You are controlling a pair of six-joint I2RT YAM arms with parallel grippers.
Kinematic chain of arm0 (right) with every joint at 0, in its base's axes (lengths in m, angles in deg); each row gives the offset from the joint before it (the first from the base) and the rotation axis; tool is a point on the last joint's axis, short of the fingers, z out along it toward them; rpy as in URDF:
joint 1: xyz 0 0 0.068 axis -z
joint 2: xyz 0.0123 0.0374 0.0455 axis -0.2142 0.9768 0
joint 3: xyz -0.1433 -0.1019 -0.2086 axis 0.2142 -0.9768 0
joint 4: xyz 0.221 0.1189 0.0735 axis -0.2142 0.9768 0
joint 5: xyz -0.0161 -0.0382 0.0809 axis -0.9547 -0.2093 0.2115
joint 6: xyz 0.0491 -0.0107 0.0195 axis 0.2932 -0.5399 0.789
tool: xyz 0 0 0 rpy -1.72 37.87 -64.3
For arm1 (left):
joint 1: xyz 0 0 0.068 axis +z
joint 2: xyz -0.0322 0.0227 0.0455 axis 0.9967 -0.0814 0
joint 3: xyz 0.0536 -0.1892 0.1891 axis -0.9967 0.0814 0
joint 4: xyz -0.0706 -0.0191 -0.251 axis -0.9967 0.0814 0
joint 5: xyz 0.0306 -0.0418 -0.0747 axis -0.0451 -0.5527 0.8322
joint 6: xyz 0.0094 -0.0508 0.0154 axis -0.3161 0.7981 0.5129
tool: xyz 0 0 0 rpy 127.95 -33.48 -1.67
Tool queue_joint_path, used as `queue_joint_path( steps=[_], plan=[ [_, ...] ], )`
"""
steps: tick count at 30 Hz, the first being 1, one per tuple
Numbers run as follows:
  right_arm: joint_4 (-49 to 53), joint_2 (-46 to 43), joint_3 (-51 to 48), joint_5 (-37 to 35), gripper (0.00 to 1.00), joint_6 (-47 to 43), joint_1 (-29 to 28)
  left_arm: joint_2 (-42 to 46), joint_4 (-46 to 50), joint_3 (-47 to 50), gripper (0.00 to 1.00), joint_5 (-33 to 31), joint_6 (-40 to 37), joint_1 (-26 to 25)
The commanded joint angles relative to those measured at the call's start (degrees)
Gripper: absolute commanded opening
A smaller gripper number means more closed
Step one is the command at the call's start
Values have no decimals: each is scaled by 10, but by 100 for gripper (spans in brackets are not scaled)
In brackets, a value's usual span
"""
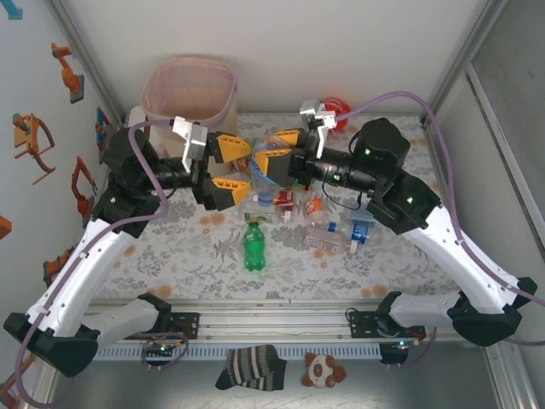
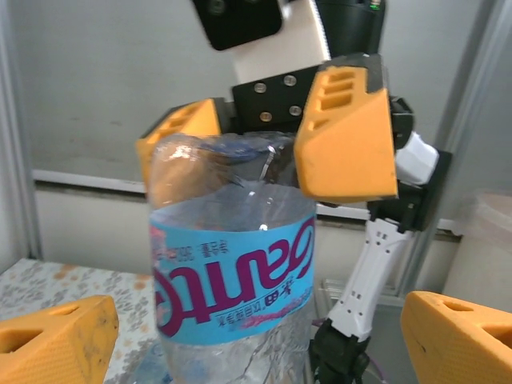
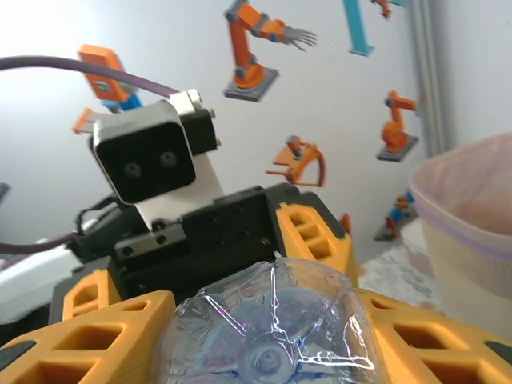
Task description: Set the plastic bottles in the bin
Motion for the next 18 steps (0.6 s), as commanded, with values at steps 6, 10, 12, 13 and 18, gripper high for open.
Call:
queue_joint_path(
  steps=[6, 10, 12, 13, 18],
  plan=[
    [-78, -1, 3, 68, 53, 38, 1, -34, 38, -39, 88, 13, -16, -40],
    [-86, 6, 2, 79, 53, 43, 0, -53, 33, -51, 83, -9, -16, -68],
    [-86, 7, 1, 80, 53, 42, 0, -62, 29, -58, 81, -12, -17, -80],
    [-86, 8, 1, 80, 53, 41, 0, -66, 26, -61, 80, -14, -17, -84],
    [-75, 6, -2, 76, 53, 34, 0, -79, -5, -73, 74, -21, -6, -97]
  ],
)
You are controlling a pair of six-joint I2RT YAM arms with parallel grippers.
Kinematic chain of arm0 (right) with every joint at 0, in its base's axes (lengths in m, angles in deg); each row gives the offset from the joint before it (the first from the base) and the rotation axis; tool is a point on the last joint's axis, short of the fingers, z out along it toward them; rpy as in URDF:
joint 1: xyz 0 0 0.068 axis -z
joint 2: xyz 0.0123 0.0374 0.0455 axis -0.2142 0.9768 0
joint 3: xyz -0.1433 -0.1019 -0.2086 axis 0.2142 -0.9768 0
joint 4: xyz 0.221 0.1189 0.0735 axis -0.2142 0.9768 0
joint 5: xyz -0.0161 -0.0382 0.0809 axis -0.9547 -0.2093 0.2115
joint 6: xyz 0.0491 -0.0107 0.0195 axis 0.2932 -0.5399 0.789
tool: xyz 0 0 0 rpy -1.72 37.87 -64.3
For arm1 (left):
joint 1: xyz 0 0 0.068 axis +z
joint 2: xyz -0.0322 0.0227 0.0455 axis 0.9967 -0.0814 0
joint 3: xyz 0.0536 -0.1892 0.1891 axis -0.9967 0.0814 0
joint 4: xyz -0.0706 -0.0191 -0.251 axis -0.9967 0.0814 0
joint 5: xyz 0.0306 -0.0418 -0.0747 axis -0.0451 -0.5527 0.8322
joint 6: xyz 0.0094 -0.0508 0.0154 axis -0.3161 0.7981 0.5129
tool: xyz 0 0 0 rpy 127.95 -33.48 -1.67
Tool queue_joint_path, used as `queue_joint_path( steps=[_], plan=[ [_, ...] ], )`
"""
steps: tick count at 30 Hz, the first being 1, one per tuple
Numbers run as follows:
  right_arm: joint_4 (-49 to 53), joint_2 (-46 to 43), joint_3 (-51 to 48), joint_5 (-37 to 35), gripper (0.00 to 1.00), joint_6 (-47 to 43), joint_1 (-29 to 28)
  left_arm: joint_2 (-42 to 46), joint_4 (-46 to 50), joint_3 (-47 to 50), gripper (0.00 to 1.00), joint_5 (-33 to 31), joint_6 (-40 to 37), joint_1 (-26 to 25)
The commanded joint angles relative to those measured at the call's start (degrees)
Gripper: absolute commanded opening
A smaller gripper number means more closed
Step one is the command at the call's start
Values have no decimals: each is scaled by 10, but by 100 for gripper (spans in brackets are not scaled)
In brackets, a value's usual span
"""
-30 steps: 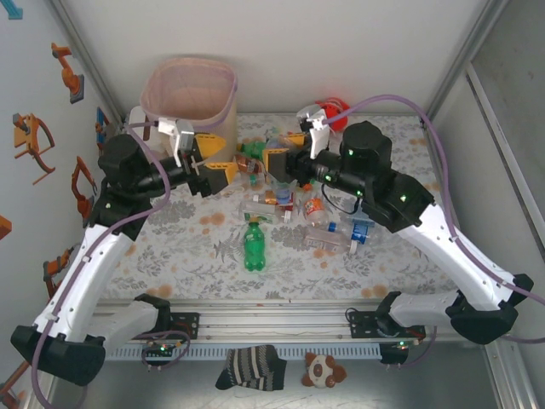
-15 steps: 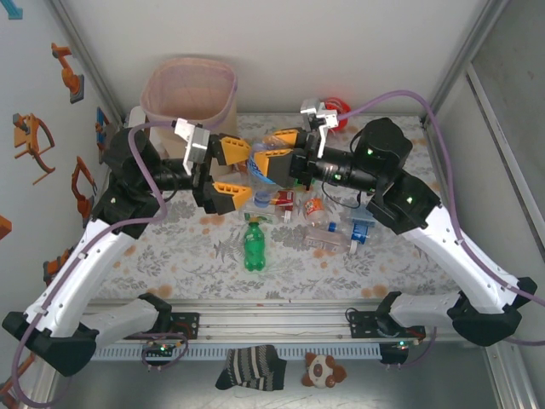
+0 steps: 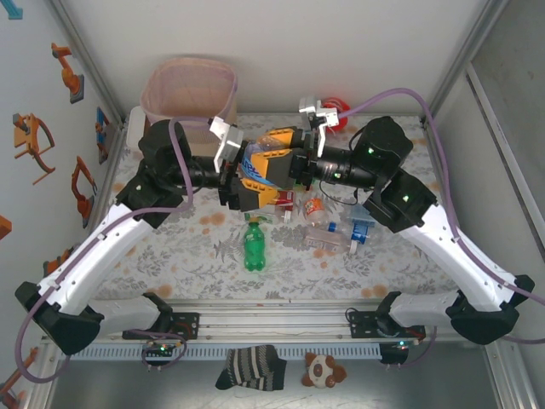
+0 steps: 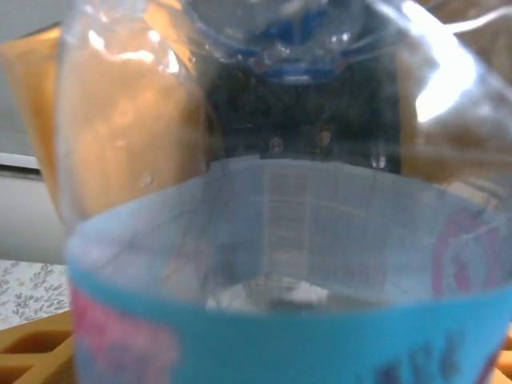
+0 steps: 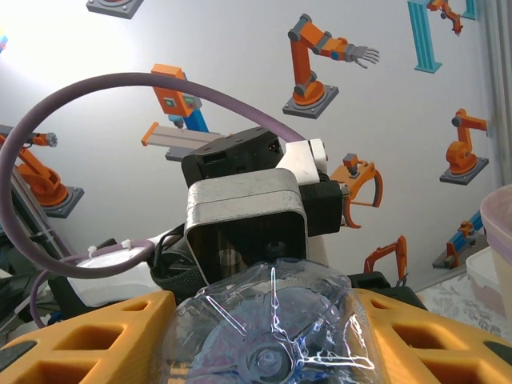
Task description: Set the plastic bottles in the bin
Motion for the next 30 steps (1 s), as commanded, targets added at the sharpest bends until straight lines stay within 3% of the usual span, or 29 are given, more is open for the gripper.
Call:
queue_joint_path(
  steps=[1, 12, 30],
  plan=[
    [-12, -3, -3, 10, 53, 0, 0, -4, -36, -25, 73, -4, 3, -7],
    [2, -15, -13, -8, 53, -17, 0, -5, -37, -41, 70, -25, 12, -12],
    [32, -29, -20, -42, 55, -38, 0, -4, 7, -37, 47, -43, -18, -12]
  ],
)
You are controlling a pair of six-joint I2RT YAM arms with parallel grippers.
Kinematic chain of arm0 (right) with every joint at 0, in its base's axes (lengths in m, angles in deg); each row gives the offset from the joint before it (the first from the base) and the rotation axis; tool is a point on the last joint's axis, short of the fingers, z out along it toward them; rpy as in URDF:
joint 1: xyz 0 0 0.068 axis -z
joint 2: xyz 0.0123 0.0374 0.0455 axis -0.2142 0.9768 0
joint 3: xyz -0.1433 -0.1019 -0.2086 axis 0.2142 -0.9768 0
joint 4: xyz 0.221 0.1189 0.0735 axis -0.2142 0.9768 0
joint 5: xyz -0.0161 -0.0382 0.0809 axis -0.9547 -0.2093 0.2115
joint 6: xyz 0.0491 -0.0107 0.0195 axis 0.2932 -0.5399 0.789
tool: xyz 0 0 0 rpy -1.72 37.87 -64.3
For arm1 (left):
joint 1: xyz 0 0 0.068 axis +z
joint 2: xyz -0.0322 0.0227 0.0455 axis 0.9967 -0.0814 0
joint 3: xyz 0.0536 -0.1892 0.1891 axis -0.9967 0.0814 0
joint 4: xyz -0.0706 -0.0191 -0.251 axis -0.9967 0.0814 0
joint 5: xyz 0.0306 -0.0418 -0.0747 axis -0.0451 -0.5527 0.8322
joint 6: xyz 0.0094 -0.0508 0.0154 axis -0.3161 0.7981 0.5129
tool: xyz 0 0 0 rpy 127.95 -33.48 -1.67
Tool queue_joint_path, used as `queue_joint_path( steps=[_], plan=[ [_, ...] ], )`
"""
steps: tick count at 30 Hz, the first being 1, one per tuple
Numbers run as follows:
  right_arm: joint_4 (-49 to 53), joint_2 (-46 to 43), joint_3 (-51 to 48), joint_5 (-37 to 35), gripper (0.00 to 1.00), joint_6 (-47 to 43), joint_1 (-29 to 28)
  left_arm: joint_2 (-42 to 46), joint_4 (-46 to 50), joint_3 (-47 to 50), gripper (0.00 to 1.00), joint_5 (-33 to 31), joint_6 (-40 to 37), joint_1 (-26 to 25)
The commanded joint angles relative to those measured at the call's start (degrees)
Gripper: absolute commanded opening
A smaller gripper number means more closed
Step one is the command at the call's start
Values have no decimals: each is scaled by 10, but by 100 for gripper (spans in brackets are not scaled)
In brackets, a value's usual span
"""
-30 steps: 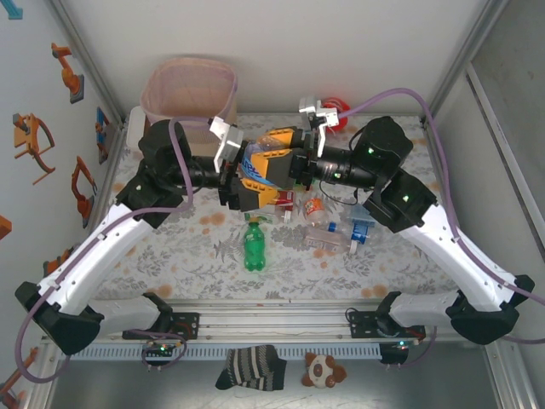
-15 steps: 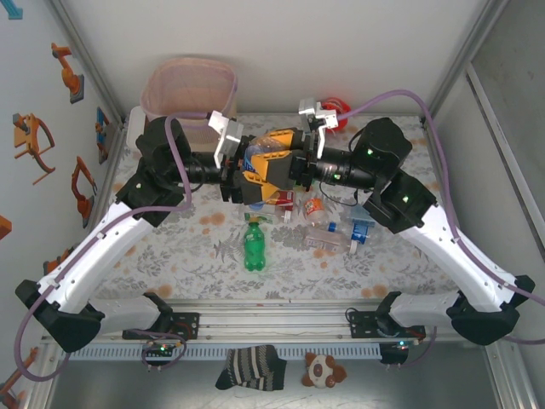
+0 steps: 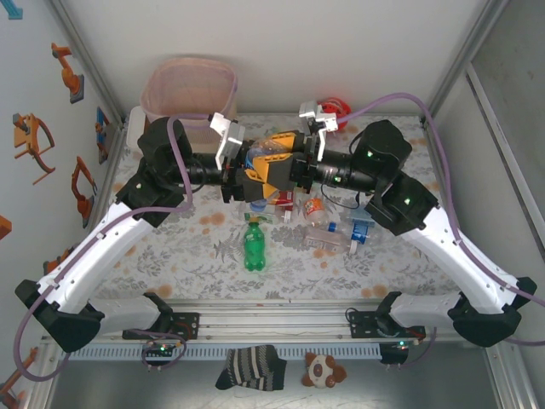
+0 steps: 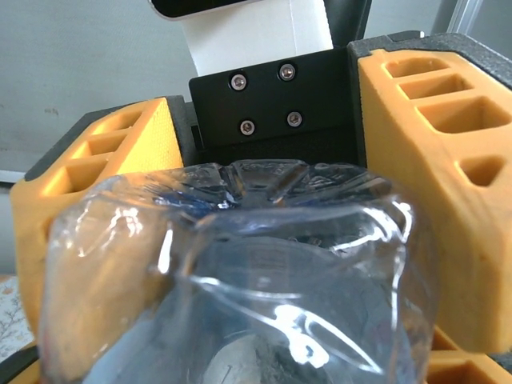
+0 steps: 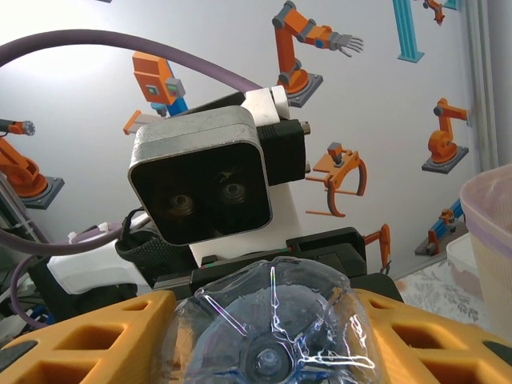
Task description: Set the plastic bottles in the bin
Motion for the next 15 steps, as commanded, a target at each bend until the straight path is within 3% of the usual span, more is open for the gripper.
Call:
queue_joint_path(
  steps=[1, 8, 15],
  plan=[
    [12, -18, -5, -25, 56, -19, 0, 1, 7, -15, 47, -12, -13, 0],
    [54, -41, -2, -74, 79, -50, 0, 0, 35, -17, 47, -38, -39, 1],
    [97, -91, -15, -169, 82, -78, 0, 3, 67, -21, 47, -91, -67, 7]
  ],
)
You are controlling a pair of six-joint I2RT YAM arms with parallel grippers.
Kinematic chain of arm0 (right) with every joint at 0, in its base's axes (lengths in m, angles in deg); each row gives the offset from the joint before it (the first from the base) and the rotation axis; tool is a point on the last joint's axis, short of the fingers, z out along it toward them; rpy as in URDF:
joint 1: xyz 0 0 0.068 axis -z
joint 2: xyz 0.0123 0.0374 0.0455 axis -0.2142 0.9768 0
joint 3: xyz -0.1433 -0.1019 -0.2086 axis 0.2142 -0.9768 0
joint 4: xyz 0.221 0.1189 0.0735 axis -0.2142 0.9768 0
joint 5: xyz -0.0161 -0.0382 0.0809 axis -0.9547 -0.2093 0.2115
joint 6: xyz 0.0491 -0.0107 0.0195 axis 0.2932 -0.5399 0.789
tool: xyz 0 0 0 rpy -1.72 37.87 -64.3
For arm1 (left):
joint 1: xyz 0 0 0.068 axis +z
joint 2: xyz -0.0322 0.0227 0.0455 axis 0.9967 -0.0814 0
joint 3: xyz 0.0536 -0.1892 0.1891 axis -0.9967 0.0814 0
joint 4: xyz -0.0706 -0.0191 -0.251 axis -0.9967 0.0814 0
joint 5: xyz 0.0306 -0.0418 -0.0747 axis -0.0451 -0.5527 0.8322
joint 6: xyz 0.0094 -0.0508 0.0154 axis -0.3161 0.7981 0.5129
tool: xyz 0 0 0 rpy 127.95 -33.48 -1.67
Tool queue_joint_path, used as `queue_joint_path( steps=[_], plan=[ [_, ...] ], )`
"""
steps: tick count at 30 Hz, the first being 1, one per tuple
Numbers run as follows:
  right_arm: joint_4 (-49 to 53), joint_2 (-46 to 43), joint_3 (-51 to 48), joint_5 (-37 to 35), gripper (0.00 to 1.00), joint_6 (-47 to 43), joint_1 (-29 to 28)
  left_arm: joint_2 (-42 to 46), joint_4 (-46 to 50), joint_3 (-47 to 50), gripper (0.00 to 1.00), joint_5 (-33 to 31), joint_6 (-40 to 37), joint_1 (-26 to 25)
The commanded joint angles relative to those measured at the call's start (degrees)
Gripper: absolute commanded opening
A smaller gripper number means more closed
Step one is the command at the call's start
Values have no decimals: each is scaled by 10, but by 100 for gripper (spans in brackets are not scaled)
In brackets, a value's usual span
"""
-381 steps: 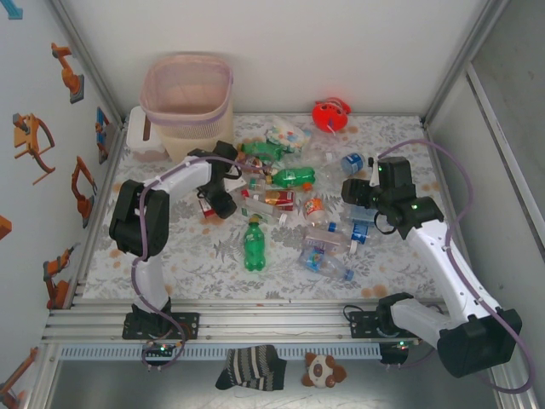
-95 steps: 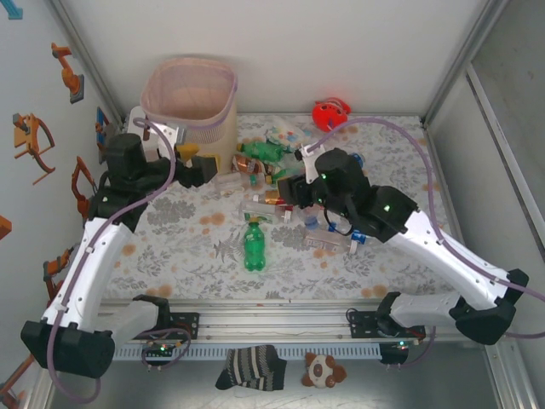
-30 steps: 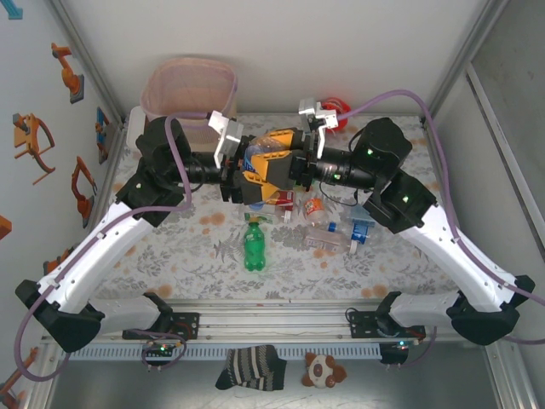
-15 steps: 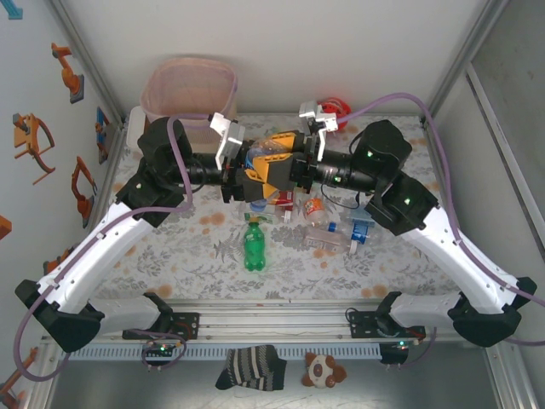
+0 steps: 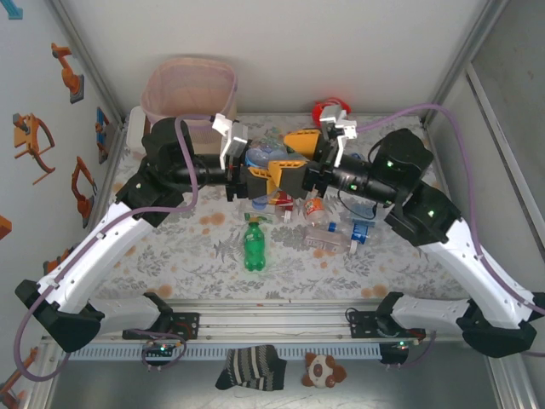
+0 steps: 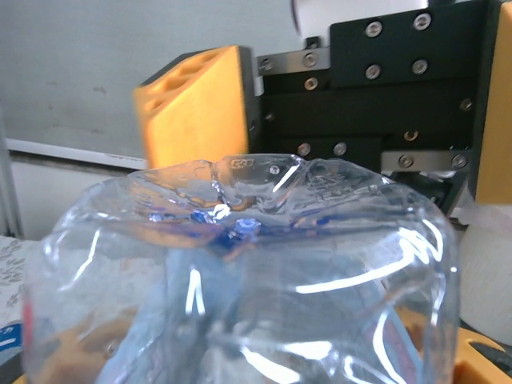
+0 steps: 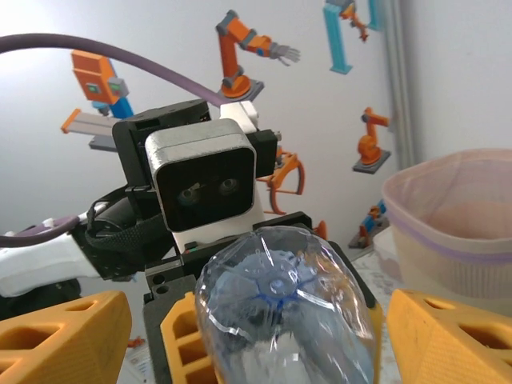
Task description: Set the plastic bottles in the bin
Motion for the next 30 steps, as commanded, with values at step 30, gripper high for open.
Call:
queue_joint_path(
  steps=[30],
  plan=[
    [56, -126, -52, -164, 81, -33, 0, -196, -19, -192, 45, -348, 42, 304]
  ],
)
